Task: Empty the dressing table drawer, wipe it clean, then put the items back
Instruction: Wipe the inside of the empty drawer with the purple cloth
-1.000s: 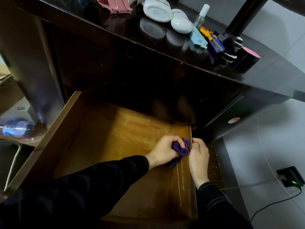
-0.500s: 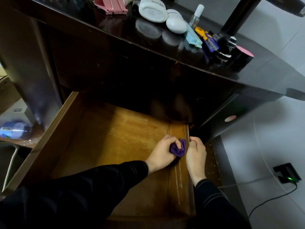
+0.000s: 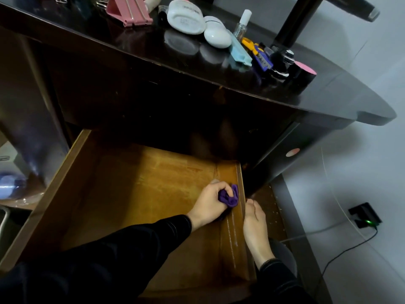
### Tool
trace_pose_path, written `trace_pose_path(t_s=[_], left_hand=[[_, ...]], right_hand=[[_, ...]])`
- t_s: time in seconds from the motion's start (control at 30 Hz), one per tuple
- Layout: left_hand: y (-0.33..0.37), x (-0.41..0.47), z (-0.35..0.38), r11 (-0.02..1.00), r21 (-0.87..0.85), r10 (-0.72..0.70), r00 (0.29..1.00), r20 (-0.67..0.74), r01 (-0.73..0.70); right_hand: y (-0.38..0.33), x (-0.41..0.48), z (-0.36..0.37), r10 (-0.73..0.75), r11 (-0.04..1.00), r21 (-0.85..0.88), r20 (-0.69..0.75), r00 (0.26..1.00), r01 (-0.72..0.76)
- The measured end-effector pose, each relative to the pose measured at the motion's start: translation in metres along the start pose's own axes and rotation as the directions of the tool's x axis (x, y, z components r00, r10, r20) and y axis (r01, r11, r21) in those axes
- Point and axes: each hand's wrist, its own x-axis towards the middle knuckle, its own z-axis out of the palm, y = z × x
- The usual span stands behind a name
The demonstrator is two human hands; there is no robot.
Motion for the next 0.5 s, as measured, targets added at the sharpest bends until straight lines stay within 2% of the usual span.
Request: trace_pose_path(t_s=[0.13, 0.37, 0.5], left_hand=[[-0.005, -0.001, -0.007, 0.991, -0.031, -0.129, 0.985, 0.115, 0.133], [0.014, 0.003, -0.008, 0.998, 0.032, 0.048, 0.998, 0.043, -0.05], [-0.001, -0.007, -0.006, 0.995, 0.092, -0.036, 0.993, 0.111, 0.026]], right_hand=[[-0.006, -0.003, 0.001, 0.017, 1.0, -0.024, 0.006, 1.0, -0.017], [-0.005, -0.001, 0.002, -0.015, 0.999, -0.04, -0.012, 1.0, 0.014], [-0.004, 0.0, 0.003, -0.034, 0.998, -0.057, -0.017, 0.999, 0.033]])
